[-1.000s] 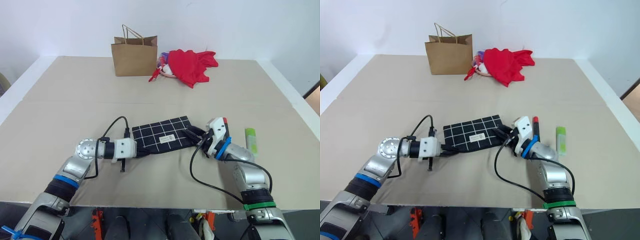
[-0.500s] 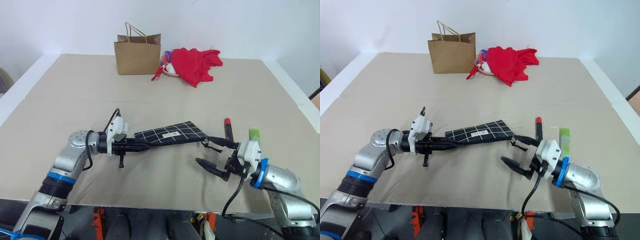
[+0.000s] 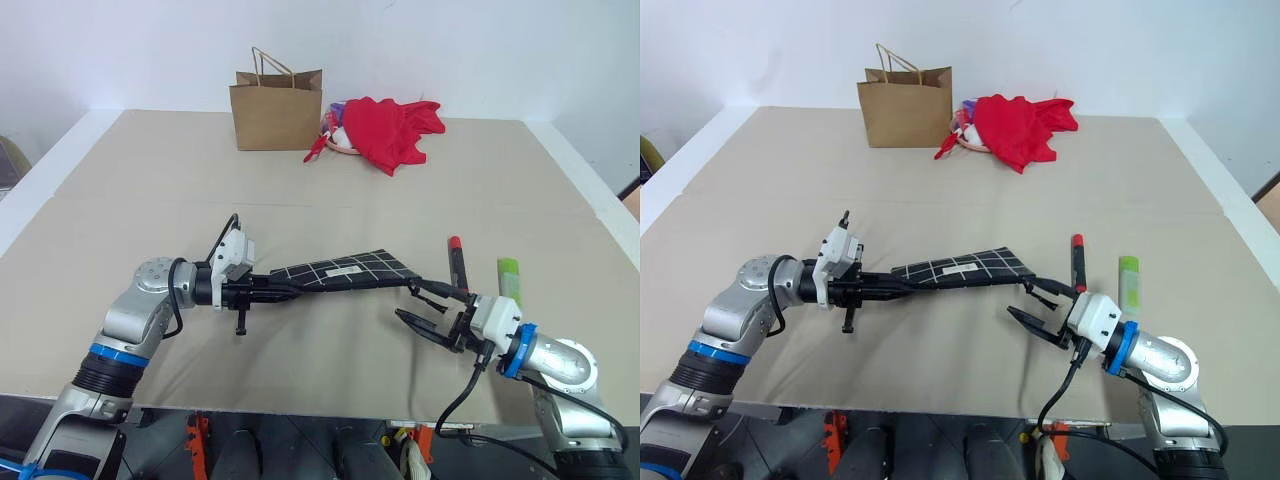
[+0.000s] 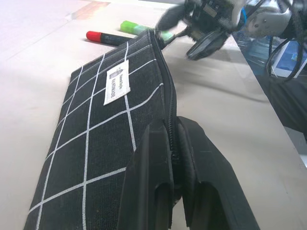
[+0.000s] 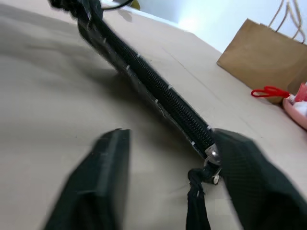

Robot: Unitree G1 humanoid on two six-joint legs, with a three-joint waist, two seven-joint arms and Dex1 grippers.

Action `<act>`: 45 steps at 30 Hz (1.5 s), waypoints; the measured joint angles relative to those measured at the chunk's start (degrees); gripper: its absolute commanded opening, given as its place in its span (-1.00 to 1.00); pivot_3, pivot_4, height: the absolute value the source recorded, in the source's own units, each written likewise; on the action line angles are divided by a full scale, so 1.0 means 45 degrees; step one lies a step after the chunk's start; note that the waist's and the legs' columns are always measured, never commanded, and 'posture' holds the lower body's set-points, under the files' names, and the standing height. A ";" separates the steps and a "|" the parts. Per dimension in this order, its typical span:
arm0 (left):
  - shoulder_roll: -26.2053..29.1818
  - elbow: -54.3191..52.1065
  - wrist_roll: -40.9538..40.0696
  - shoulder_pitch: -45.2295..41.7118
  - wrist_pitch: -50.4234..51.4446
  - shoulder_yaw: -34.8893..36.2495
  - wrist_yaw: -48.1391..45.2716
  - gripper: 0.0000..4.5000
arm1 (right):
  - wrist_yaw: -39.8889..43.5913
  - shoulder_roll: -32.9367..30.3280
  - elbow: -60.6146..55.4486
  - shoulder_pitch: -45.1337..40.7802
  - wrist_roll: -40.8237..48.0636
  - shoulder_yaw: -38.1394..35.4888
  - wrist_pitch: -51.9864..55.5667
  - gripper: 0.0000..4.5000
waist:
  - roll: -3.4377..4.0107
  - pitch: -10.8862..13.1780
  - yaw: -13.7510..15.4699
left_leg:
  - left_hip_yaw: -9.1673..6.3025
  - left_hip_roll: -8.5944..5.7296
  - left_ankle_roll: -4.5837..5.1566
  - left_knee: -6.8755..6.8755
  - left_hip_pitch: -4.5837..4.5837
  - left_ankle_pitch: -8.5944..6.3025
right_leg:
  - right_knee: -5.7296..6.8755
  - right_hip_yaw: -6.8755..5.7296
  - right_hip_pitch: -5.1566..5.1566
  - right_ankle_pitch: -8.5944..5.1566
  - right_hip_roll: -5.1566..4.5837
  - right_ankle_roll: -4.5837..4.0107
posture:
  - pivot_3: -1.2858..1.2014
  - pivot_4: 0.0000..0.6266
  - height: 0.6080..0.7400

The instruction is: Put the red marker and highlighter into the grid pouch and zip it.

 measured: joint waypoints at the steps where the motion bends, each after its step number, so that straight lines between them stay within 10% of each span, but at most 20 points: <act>1: 0.0001 -0.0062 0.0000 0.0002 0.0078 0.0008 0.0000 -1.00 | -0.0001 -0.0002 0.0196 -0.0020 -0.0084 0.0016 -0.0215 -0.32 | 0.0000 0.0000 0.0001 | 0.0000 0.0000 0.0000 0.0000 0.0000 0.0000 | 0.0000 0.0000 0.0000 0.0000 -0.0001 0.0000 | 0.03 -0.52 1.00; 4: 0.0002 -0.0170 -0.0003 0.0007 0.0173 0.0050 -0.0004 -1.00 | 0.0046 -0.0140 0.0681 -0.0123 -0.0175 0.0027 -0.0921 -0.94 | 0.0005 0.0003 0.0000 | 0.0000 0.0000 0.0000 0.0002 0.0003 0.0000 | 0.0000 0.0000 0.0002 0.0002 -0.0001 -0.0001 | 0.03 -0.52 1.00; 19: 0.0012 -0.0352 -0.0032 0.0121 0.0197 0.0083 -0.0008 -1.00 | 0.0005 -0.0854 0.1140 -0.0380 -0.0199 0.0030 -0.1929 -0.94 | 0.0006 0.0003 0.0001 | -0.0001 0.0000 0.0000 0.0005 0.0007 0.0000 | 0.0000 0.0000 0.0010 0.0004 0.0000 -0.0002 | 0.03 -0.52 1.00; 26: -0.0074 -0.0325 -0.0027 0.0159 0.0193 0.0103 0.0088 -1.00 | -0.1635 -0.0743 -0.0921 0.0916 0.3585 -0.1167 0.2995 0.27 | 0.0014 0.0007 0.0037 | -0.0007 -0.0002 0.0000 0.0007 0.0004 0.0000 | 0.0000 0.0001 0.0014 0.0003 -0.0004 -0.0005 | 0.03 -0.52 1.00; 38: -0.0440 -0.0223 -0.0148 0.0117 0.0478 0.0472 0.0390 -1.00 | -0.1943 -0.0547 -0.3461 0.2557 0.5042 -0.1458 0.5994 0.27 | 0.0017 0.0008 0.0006 | -0.0012 -0.0002 0.0001 0.0010 0.0007 0.0000 | 0.0000 -0.0004 0.0014 0.0003 -0.0002 -0.0003 | 0.03 -0.52 1.00; 45: -0.0426 -0.0296 -0.0145 0.0150 0.0709 0.0470 0.0334 -1.00 | -0.1335 -0.0673 -0.2684 0.0929 0.2020 -0.0900 0.3310 0.27 | 0.0018 0.0010 0.0012 | -0.0009 -0.0003 0.0000 0.0010 0.0004 0.0000 | -0.0002 -0.0005 0.0011 0.0001 -0.0002 0.0000 | 0.03 -0.52 1.00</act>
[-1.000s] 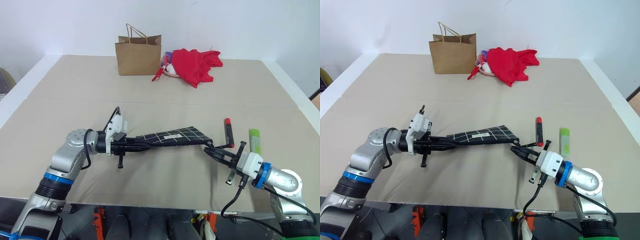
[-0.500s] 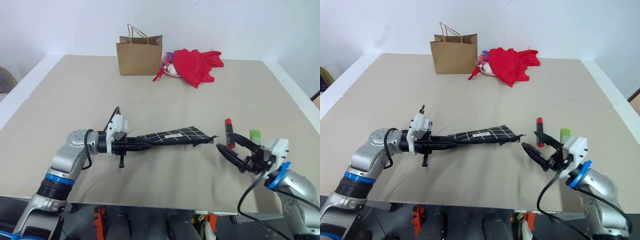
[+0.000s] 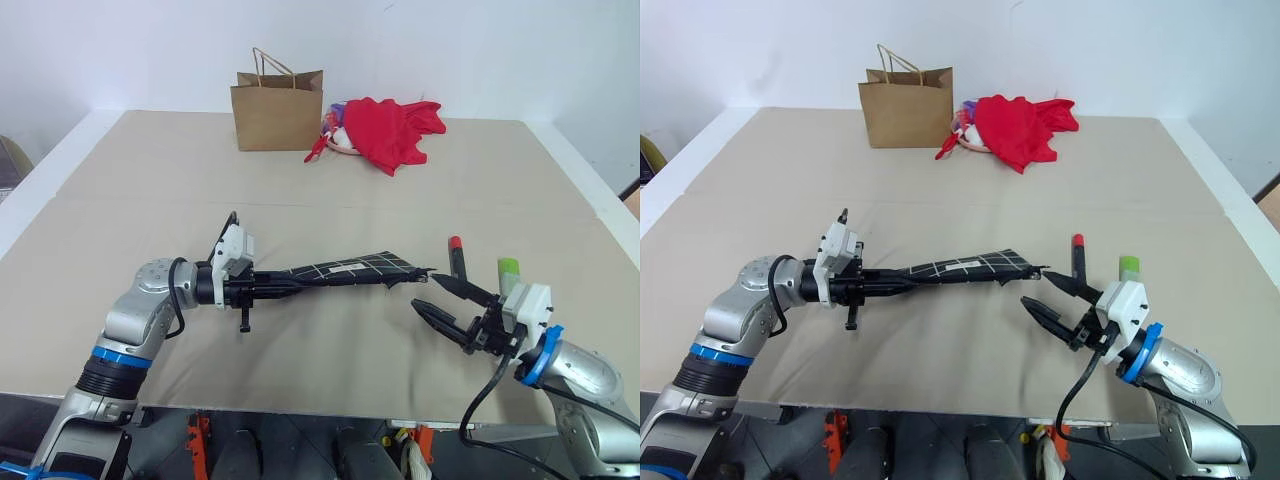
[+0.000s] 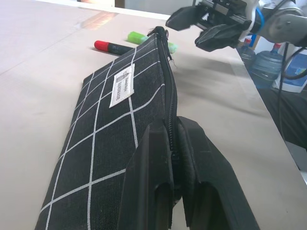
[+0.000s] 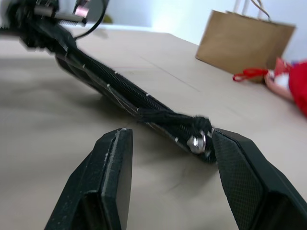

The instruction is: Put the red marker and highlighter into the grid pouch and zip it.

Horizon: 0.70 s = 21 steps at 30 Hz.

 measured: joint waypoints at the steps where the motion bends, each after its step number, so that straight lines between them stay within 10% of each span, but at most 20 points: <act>1: -0.0011 -0.0063 0.0001 0.0022 0.0014 -0.0010 -0.0002 -1.00 | 0.0024 -0.0001 0.0193 -0.0368 -0.0229 0.0016 -0.0271 0.27 | 0.0000 0.0000 0.0003 | -0.0001 0.0000 0.0000 -0.0001 -0.0001 0.0000 | 0.0000 -0.0001 0.0000 0.0001 0.0000 0.0000 | 0.03 -0.52 1.00; 21: -0.0108 -0.0937 -0.0002 0.0536 0.0498 -0.0086 0.0040 -1.00 | 0.1219 -0.0384 0.1909 -0.2378 -0.0847 0.0927 -0.0531 0.27 | 0.0002 0.0001 0.0014 | -0.0003 -0.0001 0.0002 -0.0003 0.0001 0.0000 | 0.0002 -0.0002 0.0004 0.0000 0.0000 0.0001 | 0.03 -0.52 1.00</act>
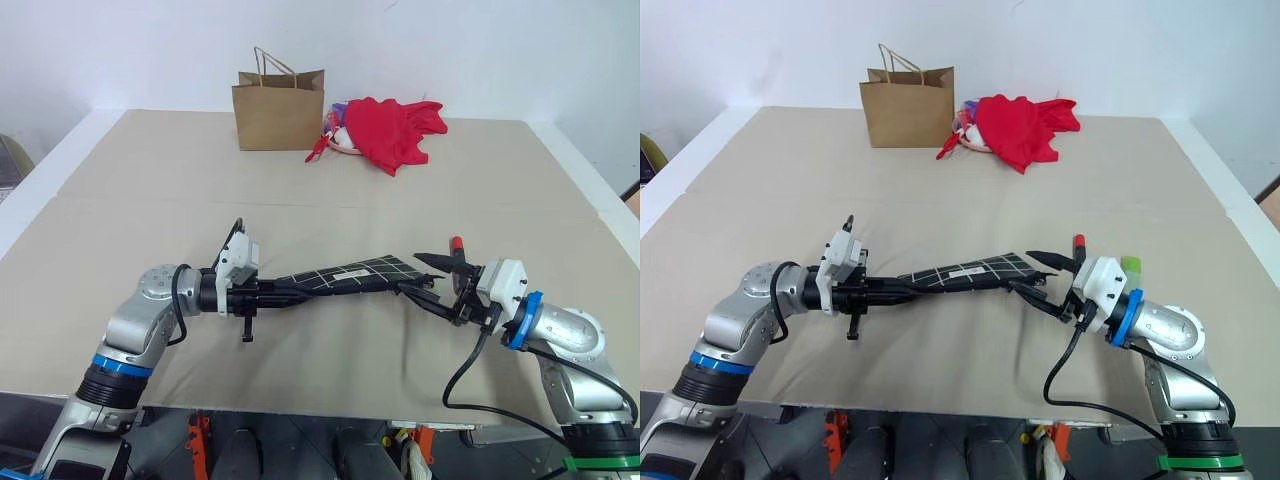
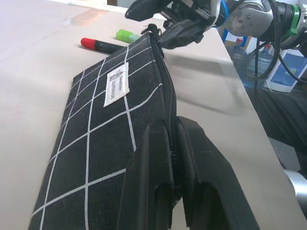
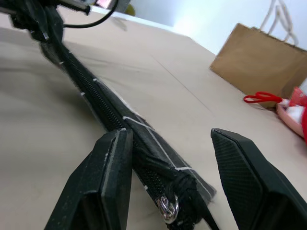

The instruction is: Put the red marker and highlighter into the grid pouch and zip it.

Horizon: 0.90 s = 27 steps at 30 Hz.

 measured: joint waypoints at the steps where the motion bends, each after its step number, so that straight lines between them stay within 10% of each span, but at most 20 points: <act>1: 0.0004 -0.0008 0.0000 0.0022 0.0000 0.0001 0.0001 -1.00 | 0.0175 -0.0034 0.0078 0.0022 -0.0014 0.0012 -0.0062 0.27 | 0.0000 0.0000 0.0000 | 0.0000 0.0000 0.0000 0.0000 0.0000 0.0000 | 0.0000 0.0000 0.0000 0.0000 0.0000 0.0000 | 0.03 -0.52 1.00; 14: 0.0063 -0.0007 0.0015 0.0037 -0.0010 0.0014 -0.0017 -1.00 | 0.0947 -0.0291 0.0182 0.0260 -0.0050 0.0013 -0.0413 0.27 | 0.0000 0.0000 -0.0002 | 0.0000 0.0000 -0.0001 0.0004 0.0001 0.0000 | 0.0000 0.0000 0.0000 0.0003 0.0000 0.0000 | 0.03 -0.52 1.00; 21: 0.0063 -0.0006 0.0026 0.0037 -0.0013 0.0014 -0.0033 -1.00 | 0.0954 -0.0291 0.0318 0.0238 -0.0049 0.0012 -0.0482 -0.98 | 0.0000 0.0000 -0.0002 | 0.0000 0.0000 -0.0001 0.0004 0.0001 0.0000 | 0.0000 0.0000 0.0001 0.0003 0.0000 0.0000 | 0.03 -0.52 1.00; 27: 0.0065 -0.0001 0.0040 0.0037 -0.0024 0.0014 -0.0028 -1.00 | 0.0992 -0.0295 0.0318 0.0239 0.0065 0.0001 -0.0489 -0.98 | 0.0000 0.0000 -0.0002 | 0.0000 0.0000 -0.0001 0.0004 0.0001 0.0000 | 0.0000 0.0000 0.0001 0.0003 0.0000 0.0000 | 0.03 -0.52 1.00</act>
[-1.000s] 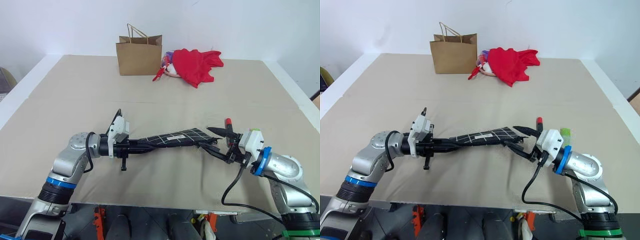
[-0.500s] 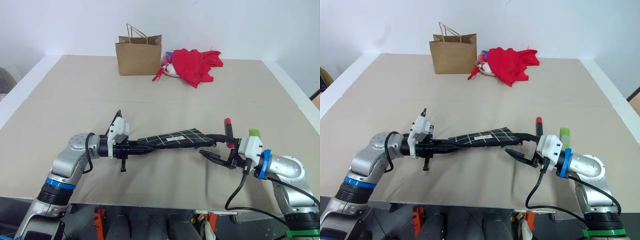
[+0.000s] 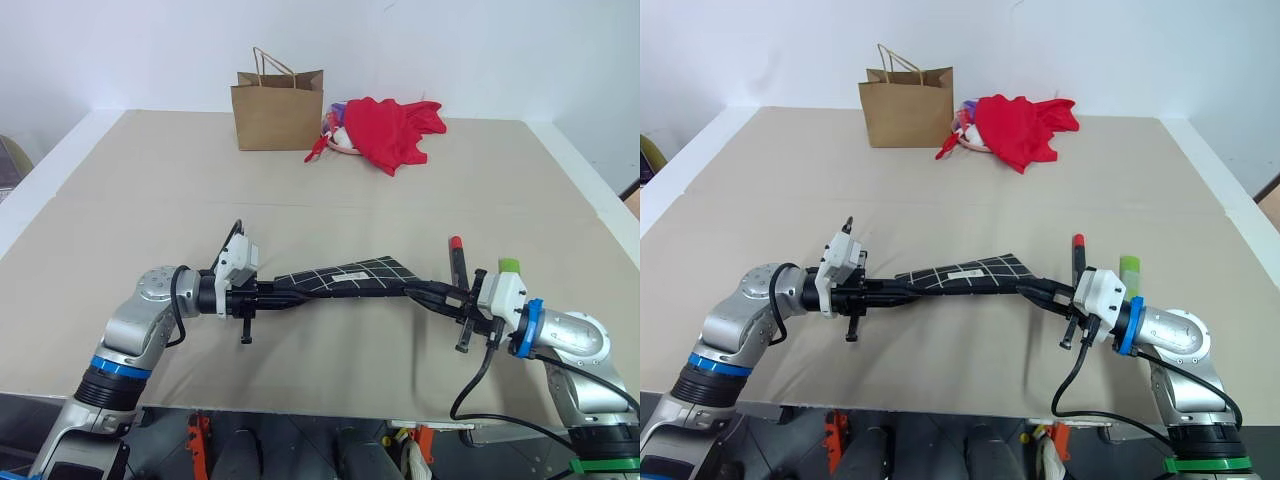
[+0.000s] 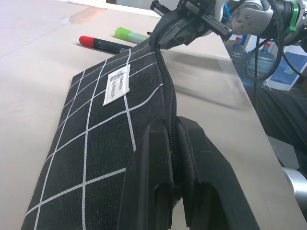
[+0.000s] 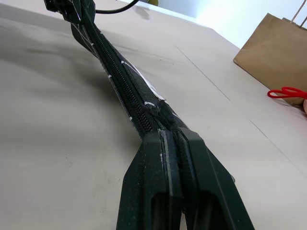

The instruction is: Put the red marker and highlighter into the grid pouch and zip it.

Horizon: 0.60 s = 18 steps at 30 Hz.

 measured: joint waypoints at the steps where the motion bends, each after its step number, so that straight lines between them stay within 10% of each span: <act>1: 0.0002 0.0017 0.0010 0.0000 -0.0013 0.0001 0.0001 -1.00 | 0.0010 0.0000 0.0000 0.0000 0.0094 -0.0015 0.0005 -0.98 | 0.0000 0.0000 -0.0001 | 0.0000 0.0000 0.0000 0.0000 0.0000 0.0000 | 0.0000 0.0000 0.0000 0.0000 0.0000 0.0000 | 0.03 -0.52 1.00; 18: -0.0107 0.0147 0.0498 -0.0005 -0.0858 -0.0214 -0.0006 -1.00 | -0.0842 0.0293 -0.1658 -0.0577 0.0194 0.1048 0.1783 -0.98 | 0.0001 0.0000 0.0004 | -0.0001 0.0000 -0.0001 -0.0001 -0.0003 0.0000 | -0.0001 -0.0001 0.0000 -0.0003 0.0000 0.0002 | 0.03 -0.52 1.00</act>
